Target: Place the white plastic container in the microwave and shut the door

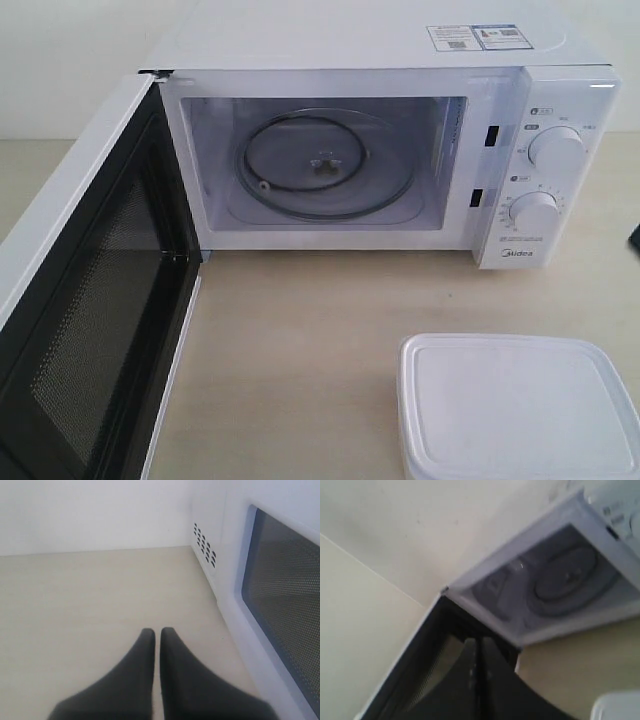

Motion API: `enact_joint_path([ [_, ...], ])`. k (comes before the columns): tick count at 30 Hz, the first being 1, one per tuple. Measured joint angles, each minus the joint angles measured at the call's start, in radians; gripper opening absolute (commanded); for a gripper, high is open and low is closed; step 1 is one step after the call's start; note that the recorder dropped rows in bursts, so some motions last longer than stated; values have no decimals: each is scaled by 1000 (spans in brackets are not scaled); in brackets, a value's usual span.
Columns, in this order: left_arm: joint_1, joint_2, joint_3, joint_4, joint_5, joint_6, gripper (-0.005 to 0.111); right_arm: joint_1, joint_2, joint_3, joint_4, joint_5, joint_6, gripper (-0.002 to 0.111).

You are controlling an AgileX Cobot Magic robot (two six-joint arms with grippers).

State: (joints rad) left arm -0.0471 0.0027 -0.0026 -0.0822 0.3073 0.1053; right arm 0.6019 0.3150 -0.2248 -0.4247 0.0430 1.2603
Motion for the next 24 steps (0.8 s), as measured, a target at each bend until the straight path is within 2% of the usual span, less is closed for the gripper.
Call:
enact_joint_path([
  [8,0,0,0,0,0,0,4,175,98,150,212,-86,129,0],
  [18,0,0,0,0,0,0,4,345,193,157,231,-120,199,0],
  [24,0,0,0,0,0,0,4,382,289,157,223,-120,207,0],
])
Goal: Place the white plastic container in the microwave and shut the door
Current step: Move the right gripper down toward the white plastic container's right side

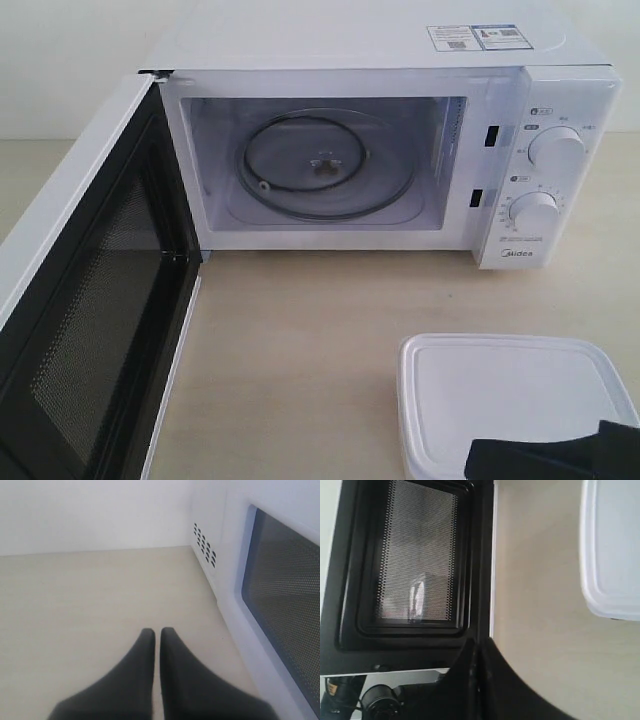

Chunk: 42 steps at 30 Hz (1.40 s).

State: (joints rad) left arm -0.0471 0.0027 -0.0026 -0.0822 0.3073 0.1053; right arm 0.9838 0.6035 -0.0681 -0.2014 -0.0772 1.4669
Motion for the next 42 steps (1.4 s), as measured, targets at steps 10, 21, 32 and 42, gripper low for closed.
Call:
enact_joint_path([
  [10,0,0,0,0,0,0,4,2,165,0,-7,0,120,0],
  [21,0,0,0,0,0,0,4,62,352,0,-105,-7,434,0],
  [32,0,0,0,0,0,0,4,20,375,0,-4,-15,308,0],
  [42,0,0,0,0,0,0,4,16,375,0,88,-150,-161,0],
])
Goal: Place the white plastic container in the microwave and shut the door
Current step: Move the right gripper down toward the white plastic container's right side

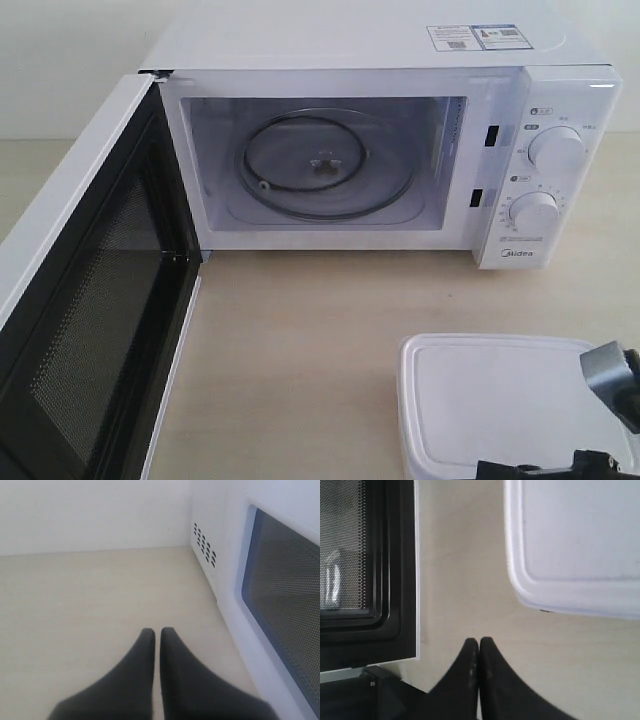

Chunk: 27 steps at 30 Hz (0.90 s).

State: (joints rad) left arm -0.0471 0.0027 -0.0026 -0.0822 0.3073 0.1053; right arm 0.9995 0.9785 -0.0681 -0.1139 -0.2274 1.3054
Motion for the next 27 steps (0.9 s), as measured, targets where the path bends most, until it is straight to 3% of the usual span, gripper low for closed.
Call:
enact_joint_path([
  [6,0,0,0,0,0,0,4,0,0,0,34,-80,-40,0],
  [13,0,0,0,0,0,0,4,0,0,0,309,-379,-369,0],
  [16,0,0,0,0,0,0,4,0,0,0,400,-439,-416,0],
  [18,0,0,0,0,0,0,4,0,0,0,479,-444,-383,0],
  [22,0,0,0,0,0,0,4,0,0,55,572,-497,-136,0],
  [27,0,0,0,0,0,0,4,0,0,60,569,-489,-65,0],
])
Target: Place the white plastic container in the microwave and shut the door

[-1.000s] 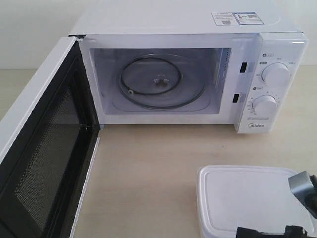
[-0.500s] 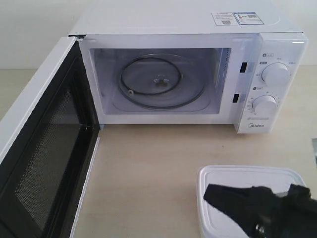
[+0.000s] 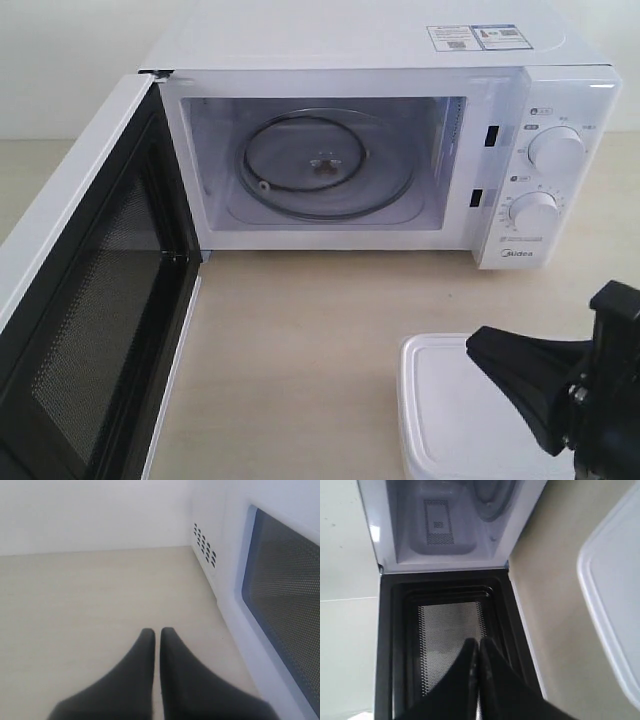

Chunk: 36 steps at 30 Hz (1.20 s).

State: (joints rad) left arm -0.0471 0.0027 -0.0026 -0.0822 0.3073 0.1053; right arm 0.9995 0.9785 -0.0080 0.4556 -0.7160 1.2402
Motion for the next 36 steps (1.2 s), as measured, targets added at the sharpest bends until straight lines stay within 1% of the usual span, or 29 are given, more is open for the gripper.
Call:
enact_joint_path([
  [6,0,0,0,0,0,0,4,0,0,2,-20,132,-9,0],
  [13,0,0,0,0,0,0,4,0,0,2,-60,370,-9,0],
  [19,0,0,0,0,0,0,4,0,0,2,-145,562,-28,0],
  [25,0,0,0,0,0,0,4,0,0,2,-222,690,-35,0],
  [28,0,0,0,0,0,0,4,0,0,8,-228,699,-35,0],
  [31,0,0,0,0,0,0,4,-6,0,8,-179,649,-35,0],
  [36,0,0,0,0,0,0,4,-84,0,8,-106,612,-68,0],
])
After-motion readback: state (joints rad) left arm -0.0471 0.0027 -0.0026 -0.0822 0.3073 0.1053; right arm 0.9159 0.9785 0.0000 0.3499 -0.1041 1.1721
